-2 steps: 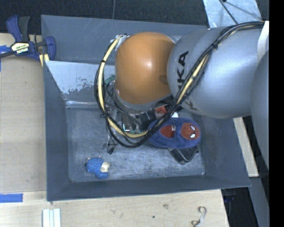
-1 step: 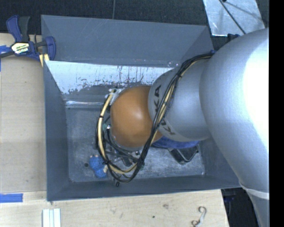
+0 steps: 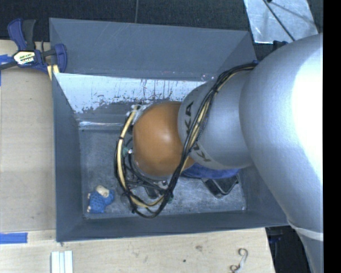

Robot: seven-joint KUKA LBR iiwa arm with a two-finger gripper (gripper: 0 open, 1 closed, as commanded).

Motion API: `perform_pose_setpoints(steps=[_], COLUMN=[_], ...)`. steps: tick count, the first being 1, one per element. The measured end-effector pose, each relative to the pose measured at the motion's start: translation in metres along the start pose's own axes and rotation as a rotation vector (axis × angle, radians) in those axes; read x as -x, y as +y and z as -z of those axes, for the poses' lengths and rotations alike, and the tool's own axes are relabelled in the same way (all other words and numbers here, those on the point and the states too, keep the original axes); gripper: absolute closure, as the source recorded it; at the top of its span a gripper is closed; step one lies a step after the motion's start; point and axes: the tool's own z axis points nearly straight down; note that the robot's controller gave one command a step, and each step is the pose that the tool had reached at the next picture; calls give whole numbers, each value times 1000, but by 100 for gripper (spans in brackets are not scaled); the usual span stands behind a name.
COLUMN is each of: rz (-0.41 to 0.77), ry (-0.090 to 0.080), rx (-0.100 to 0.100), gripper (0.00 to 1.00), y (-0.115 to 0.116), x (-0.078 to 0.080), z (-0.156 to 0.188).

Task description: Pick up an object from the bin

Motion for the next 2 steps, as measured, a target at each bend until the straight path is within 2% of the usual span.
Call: perform_pose_setpoints(steps=[1, 2], rz=[0, -120], ry=[1, -4], rx=[0, 3], gripper=[0, 0], y=[0, 62], x=[0, 15], z=[0, 0])
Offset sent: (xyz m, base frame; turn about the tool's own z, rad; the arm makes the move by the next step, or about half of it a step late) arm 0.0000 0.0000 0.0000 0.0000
